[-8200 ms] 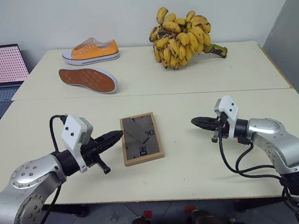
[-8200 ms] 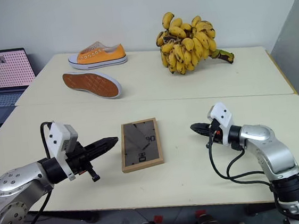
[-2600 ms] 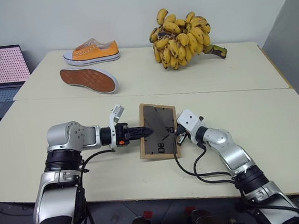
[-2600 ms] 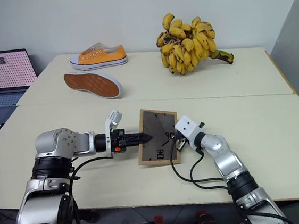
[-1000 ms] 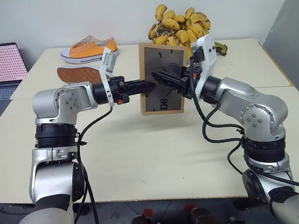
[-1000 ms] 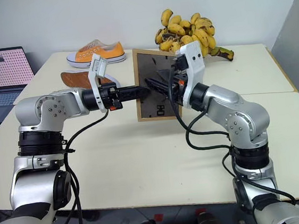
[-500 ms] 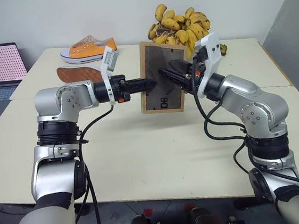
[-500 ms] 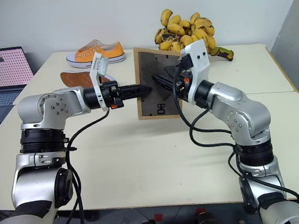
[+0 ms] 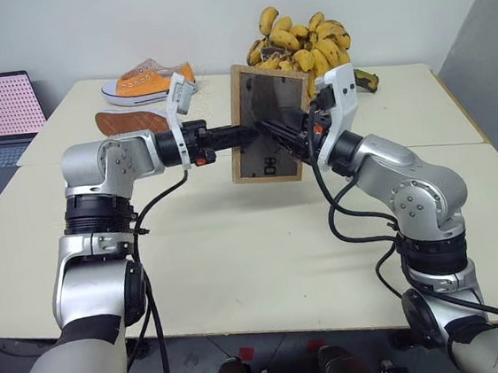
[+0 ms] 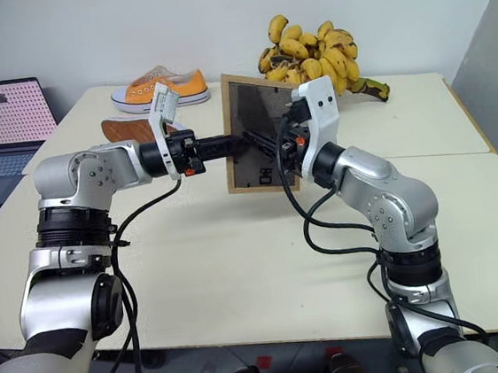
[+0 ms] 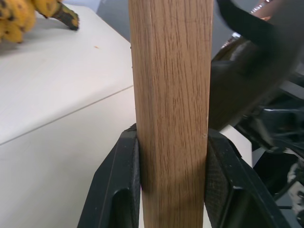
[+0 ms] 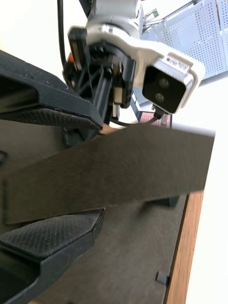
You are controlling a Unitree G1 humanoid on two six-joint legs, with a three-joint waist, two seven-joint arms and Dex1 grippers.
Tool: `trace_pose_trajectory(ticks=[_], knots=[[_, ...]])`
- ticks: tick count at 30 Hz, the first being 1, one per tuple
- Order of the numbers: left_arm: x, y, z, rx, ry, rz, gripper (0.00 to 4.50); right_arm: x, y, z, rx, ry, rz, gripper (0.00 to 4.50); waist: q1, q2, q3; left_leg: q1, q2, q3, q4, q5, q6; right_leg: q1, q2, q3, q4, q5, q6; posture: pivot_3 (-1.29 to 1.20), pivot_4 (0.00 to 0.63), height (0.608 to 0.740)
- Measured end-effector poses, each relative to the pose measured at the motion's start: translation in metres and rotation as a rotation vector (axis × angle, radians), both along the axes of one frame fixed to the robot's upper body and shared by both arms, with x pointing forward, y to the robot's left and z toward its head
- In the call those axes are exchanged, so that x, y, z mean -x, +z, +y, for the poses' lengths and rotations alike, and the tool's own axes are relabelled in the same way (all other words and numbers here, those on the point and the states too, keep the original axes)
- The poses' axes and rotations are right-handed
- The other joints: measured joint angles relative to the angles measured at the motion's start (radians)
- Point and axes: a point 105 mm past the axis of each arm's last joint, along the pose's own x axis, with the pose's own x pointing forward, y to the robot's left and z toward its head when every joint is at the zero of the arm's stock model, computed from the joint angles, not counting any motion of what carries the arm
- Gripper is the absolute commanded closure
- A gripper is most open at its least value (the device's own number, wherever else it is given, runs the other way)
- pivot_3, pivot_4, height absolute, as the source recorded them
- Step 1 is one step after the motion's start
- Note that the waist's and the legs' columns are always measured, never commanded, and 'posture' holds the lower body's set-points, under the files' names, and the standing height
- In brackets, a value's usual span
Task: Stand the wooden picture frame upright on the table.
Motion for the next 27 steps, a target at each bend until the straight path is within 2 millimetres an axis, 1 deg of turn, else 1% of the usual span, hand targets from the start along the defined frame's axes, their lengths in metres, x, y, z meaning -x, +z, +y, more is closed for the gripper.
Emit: trace_pose_trajectory(ticks=[3, 6, 9, 14, 16, 17, 19, 21, 22, 23, 24, 27], knots=[[-0.009, -0.002, 0.006, -0.005, 0.040, 0.006, 3.18, 0.001, -0.002, -0.006, 0.016, -0.013, 0.007, 1.81, 0.000, 0.000, 0.000, 0.000, 0.000, 0.000, 0.000, 0.000, 0.000, 0.000, 0.000, 0.000, 0.000, 0.000, 0.000, 0.00, 0.150, 0.740], [-0.013, -0.003, 0.009, -0.006, 0.060, 0.014, 3.18, 0.000, -0.004, -0.012, 0.030, -0.029, 0.005, 1.81, 0.000, 0.000, 0.000, -0.001, 0.000, 0.000, 0.000, 0.000, 0.000, -0.001, 0.000, 0.000, 0.000, 0.000, 0.000, 0.00, 0.150, 0.740], [-0.014, -0.004, 0.010, -0.006, 0.060, 0.016, 3.18, -0.002, -0.007, -0.020, 0.040, -0.055, 0.007, 1.81, 0.000, 0.000, 0.000, -0.001, 0.000, 0.000, 0.000, 0.000, 0.000, -0.001, 0.000, 0.000, 0.000, 0.000, 0.000, 0.00, 0.150, 0.740], [-0.014, 0.002, 0.006, -0.007, 0.045, -0.006, 3.18, -0.004, -0.007, -0.022, 0.050, -0.073, -0.019, 1.81, 0.000, 0.000, 0.000, -0.001, 0.000, 0.000, 0.000, 0.000, 0.000, -0.001, 0.000, 0.000, 0.000, 0.000, 0.000, 0.00, 0.150, 0.740], [-0.014, 0.002, 0.005, -0.007, 0.041, -0.008, 3.18, -0.005, -0.008, -0.022, 0.084, -0.077, -0.038, 1.81, 0.000, 0.000, 0.000, -0.001, 0.000, 0.000, 0.000, 0.000, 0.000, -0.001, 0.000, 0.000, 0.000, 0.000, 0.000, 0.00, 0.150, 0.740], [-0.013, 0.002, 0.004, -0.007, 0.040, -0.007, 3.18, -0.006, -0.010, -0.025, 0.133, -0.085, -0.063, 1.81, 0.000, 0.000, 0.000, -0.001, 0.000, 0.000, 0.000, 0.000, 0.000, -0.001, 0.000, 0.000, 0.000, 0.000, 0.000, 0.00, 0.150, 0.740], [-0.012, 0.002, 0.004, -0.006, 0.028, 0.006, 3.18, -0.007, -0.017, -0.041, 0.281, -0.105, -0.139, 1.81, 0.004, 0.000, 0.000, -0.002, -0.001, 0.000, 0.000, 0.000, 0.000, -0.001, 0.000, 0.000, -0.001, 0.000, 0.000, 0.00, 0.150, 0.740], [-0.009, 0.003, 0.012, -0.015, 0.037, 0.028, 3.18, -0.011, -0.025, -0.069, 0.436, -0.144, -0.205, 1.81, 0.006, -0.001, 0.001, -0.002, -0.001, 0.001, 0.000, 0.000, 0.000, -0.001, 0.000, 0.000, -0.003, 0.000, 0.000, 0.00, 0.150, 0.740], [-0.006, 0.003, 0.016, -0.030, 0.037, 0.034, 3.18, -0.011, -0.030, -0.082, 0.507, -0.149, -0.222, 1.47, 0.005, -0.001, 0.001, -0.002, -0.001, 0.001, 0.000, 0.000, 0.000, -0.001, 0.000, 0.001, -0.003, 0.000, 0.000, 0.00, 0.150, 0.740], [-0.003, 0.002, 0.020, -0.046, 0.034, 0.036, 3.18, -0.013, -0.033, -0.094, 0.552, -0.157, -0.231, 1.33, 0.002, -0.001, 0.001, -0.002, 0.000, 0.001, 0.000, 0.000, 0.000, -0.001, 0.000, 0.001, -0.003, 0.000, 0.000, 0.00, 0.150, 0.740], [0.000, 0.001, 0.022, -0.060, 0.030, 0.041, 3.18, -0.015, -0.035, -0.103, 0.582, -0.160, -0.242, 1.02, 0.000, -0.001, 0.001, -0.002, 0.000, 0.001, 0.000, 0.000, 0.000, -0.001, 0.000, 0.001, -0.003, 0.000, 0.000, 0.00, 0.150, 0.740], [0.011, -0.009, 0.018, -0.076, -0.010, 0.092, 3.18, -0.021, -0.035, -0.119, 0.673, -0.197, -0.321, 0.28, -0.004, -0.001, 0.001, -0.002, 0.000, 0.001, 0.000, 0.000, 0.000, -0.001, 0.000, 0.001, -0.002, 0.000, 0.000, 0.00, 0.150, 0.740]])
